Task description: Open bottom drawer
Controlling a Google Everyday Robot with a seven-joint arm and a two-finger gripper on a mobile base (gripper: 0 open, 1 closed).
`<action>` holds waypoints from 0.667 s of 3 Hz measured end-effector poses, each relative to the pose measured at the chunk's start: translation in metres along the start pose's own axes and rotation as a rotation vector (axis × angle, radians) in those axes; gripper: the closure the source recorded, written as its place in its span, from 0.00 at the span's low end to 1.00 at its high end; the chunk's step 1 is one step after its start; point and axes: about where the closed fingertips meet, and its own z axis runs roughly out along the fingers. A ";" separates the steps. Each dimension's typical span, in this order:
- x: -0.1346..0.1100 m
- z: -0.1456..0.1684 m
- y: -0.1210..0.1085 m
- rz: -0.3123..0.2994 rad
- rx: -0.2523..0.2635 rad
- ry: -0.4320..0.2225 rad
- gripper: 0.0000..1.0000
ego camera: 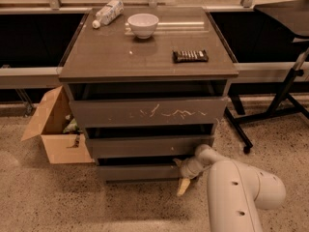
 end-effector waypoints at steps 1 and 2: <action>-0.002 0.006 -0.001 -0.007 -0.010 -0.010 0.27; -0.016 -0.011 0.003 -0.046 0.011 -0.034 0.50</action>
Offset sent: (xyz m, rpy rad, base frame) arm -0.0327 0.0169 0.0509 0.0643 -0.0521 0.0859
